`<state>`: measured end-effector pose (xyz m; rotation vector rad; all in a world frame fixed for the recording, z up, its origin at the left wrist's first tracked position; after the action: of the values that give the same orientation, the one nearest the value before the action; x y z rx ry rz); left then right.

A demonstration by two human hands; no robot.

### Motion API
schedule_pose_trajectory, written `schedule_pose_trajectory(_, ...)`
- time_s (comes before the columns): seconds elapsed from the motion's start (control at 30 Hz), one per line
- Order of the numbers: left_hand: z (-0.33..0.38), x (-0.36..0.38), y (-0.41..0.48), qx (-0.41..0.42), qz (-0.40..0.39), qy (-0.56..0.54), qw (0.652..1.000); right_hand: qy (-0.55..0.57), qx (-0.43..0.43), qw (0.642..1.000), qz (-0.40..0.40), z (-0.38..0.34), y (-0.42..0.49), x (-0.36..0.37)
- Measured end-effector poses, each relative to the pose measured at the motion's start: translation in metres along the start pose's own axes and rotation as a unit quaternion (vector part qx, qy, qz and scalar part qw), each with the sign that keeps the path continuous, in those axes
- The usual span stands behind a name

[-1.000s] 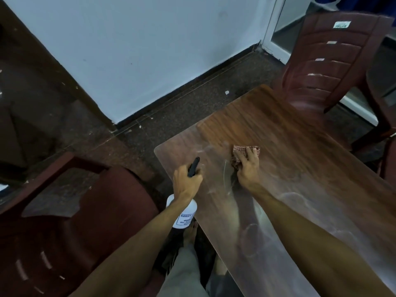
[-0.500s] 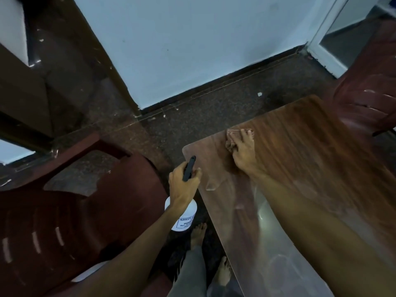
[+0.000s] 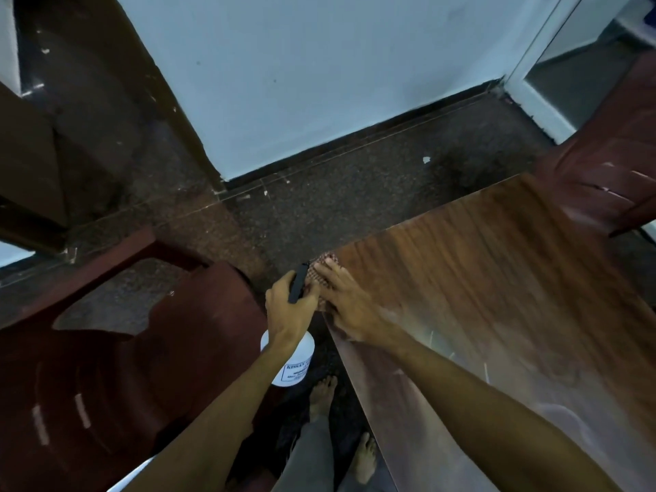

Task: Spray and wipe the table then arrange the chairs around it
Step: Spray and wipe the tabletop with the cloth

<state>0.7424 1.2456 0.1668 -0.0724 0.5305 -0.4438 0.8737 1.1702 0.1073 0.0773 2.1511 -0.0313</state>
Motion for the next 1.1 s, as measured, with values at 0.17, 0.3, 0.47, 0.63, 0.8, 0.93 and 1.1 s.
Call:
schedule_pose_trajectory(0.17,0.016,0.015,-0.005,0.013,-0.02,-0.004,1.0,0.023,0.279,0.943,0.183,0.079,-0.033,-0.054)
schedule_pose_trajectory(0.3,0.039,0.038,-0.029,0.026,-0.06,-0.01,0.998,0.001,0.147,0.983,0.109,0.025,-0.097,-0.027)
schedule_pose_trajectory(0.47,0.065,0.075,-0.067,0.052,-0.125,0.011,0.991,0.047,0.362,0.901,0.233,0.077,-0.179,-0.059)
schedule_pose_trajectory(0.63,0.097,0.124,-0.117,0.087,-0.189,0.032,0.978,0.003,0.314,0.926,0.212,0.072,-0.29,-0.05)
schedule_pose_trajectory(0.8,0.125,0.173,-0.154,0.114,-0.226,0.054,0.966,0.061,0.522,0.792,0.312,0.106,-0.373,-0.074)
schedule_pose_trajectory(0.93,0.139,0.198,-0.158,0.112,-0.246,0.062,0.961,0.019,0.466,0.834,0.295,0.12,-0.38,-0.08)
schedule_pose_trajectory(1.1,0.147,0.206,-0.121,0.1,-0.24,0.068,0.963,0.035,0.429,0.853,0.295,0.129,-0.298,-0.092)
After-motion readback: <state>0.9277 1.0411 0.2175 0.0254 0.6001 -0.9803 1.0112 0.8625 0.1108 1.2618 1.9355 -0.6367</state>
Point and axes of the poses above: each hand's wrist, its own y-axis towards the middle knuckle, its own x-axis out of the palm, z = x × y, the point moved 3 cm from there along y, towards the middle knuckle, and after that the axes turned 4 degrees about x, right-handed, at the moved point
